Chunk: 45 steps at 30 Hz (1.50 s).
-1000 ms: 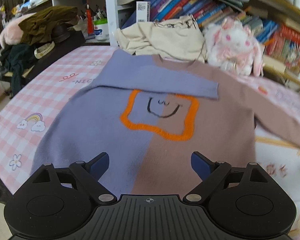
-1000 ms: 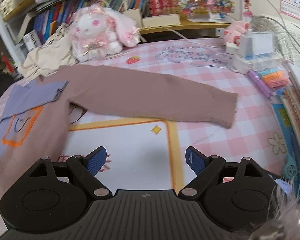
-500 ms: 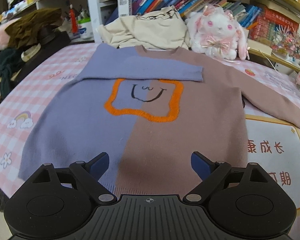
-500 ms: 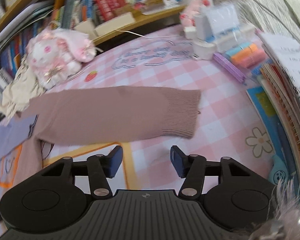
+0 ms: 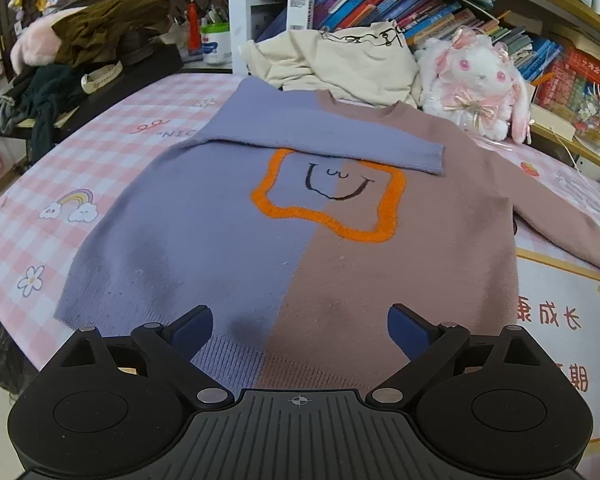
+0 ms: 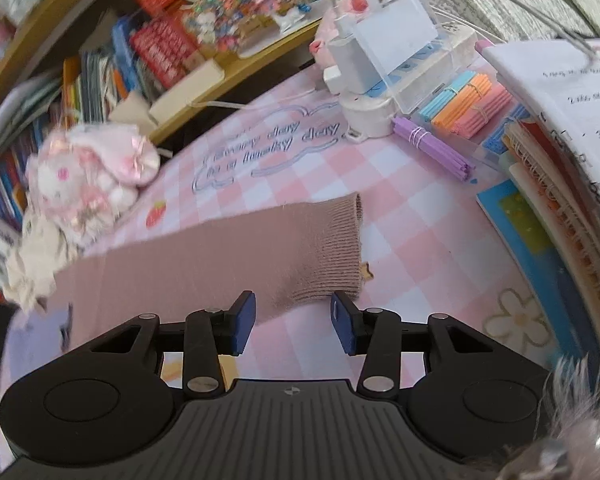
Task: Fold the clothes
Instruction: 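Move the open right gripper toward the mauve sleeve cuff, then close the right gripper on the mauve sleeve cuff, then lift the mauve sleeve and lay it across the sweater front, open right gripper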
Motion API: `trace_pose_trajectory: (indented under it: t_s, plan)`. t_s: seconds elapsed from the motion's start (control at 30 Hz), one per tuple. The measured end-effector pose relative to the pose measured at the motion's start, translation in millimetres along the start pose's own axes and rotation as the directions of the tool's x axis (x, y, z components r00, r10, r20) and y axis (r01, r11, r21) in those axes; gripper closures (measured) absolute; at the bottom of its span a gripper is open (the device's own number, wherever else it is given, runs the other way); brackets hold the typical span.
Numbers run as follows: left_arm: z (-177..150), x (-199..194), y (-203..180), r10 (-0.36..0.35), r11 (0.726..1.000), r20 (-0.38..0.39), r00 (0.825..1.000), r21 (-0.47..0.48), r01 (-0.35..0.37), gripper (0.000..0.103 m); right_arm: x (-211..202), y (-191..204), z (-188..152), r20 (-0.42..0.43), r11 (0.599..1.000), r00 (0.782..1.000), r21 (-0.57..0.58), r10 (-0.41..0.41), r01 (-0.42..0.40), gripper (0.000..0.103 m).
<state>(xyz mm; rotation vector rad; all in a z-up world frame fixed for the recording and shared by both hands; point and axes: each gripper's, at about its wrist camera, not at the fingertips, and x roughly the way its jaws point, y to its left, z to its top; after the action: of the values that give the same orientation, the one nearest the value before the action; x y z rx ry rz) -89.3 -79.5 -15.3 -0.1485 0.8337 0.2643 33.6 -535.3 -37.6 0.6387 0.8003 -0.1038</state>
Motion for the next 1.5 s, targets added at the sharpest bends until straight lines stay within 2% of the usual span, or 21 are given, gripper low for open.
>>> trace_pose_trajectory:
  t_s: [0.2, 0.33, 0.4, 0.43, 0.57, 0.7, 0.77, 0.83, 0.97, 1.1, 1.3, 1.5]
  plan:
    - [0, -1, 2, 0.012, 1.0, -0.006, 1.0, 0.012, -0.011, 0.007, 4, -10, 19, 0.059, 0.995, 0.993, 0.012, -0.103, 0.103, 0.064]
    - [0, 0, 5, 0.016, 1.0, -0.013, 1.0, 0.0, -0.016, 0.007, 10, -9, 25, 0.04, 0.994, 0.996, -0.062, -0.083, 0.085, 0.063]
    - [1, 1, 6, 0.015, 1.0, -0.018, 1.0, -0.003, -0.016, 0.007, 15, -6, 25, 0.013, 0.996, 0.999, -0.087, -0.034, 0.035, 0.063]
    - [1, 2, 5, 0.013, 1.0, -0.019, 1.0, -0.001, -0.013, 0.007, 17, -2, 25, 0.012, 0.994, 0.999, -0.106, -0.038, 0.039, 0.063]
    - [1, 3, -1, -0.001, 1.0, -0.021, 1.0, 0.024, 0.002, 0.007, 22, 14, 17, 0.041, 0.963, 0.992, -0.238, -0.117, 0.123, 0.078]
    - [0, 5, -3, -0.01, 0.999, -0.026, 1.0, 0.034, 0.011, 0.007, 26, 27, 7, 0.08, 0.91, 0.981, -0.366, -0.179, 0.196, 0.086]
    - [0, 7, -3, -0.01, 0.999, -0.032, 0.999, 0.031, 0.011, 0.007, 28, 29, 9, 0.067, 0.909, 0.982, -0.371, -0.179, 0.191, 0.092]
    - [0, 7, -2, -0.007, 0.999, -0.032, 0.999, 0.034, 0.008, 0.007, 29, 30, 13, 0.044, 0.916, 0.983, -0.36, -0.176, 0.18, 0.094]
    - [-1, 6, -1, 0.014, 0.998, -0.009, 1.0, 0.064, -0.013, 0.007, 20, 28, 26, 0.013, 0.963, 0.994, -0.247, -0.107, 0.107, 0.094]
    - [0, 6, -2, 0.018, 0.995, 0.004, 1.0, 0.103, -0.018, 0.007, 6, 42, 34, 0.022, 0.977, 0.999, -0.213, -0.025, 0.029, 0.094]
    - [3, 6, 0, -0.02, 0.989, 0.025, 1.0, 0.148, 0.016, 0.007, -9, 89, 37, 0.037, 0.967, 0.996, -0.246, 0.085, -0.073, 0.094]
    - [8, 2, 11, -0.068, 0.971, 0.091, 0.994, 0.233, 0.045, 0.007, -19, 153, 36, 0.051, 0.942, 0.985, -0.303, 0.164, -0.142, 0.094]
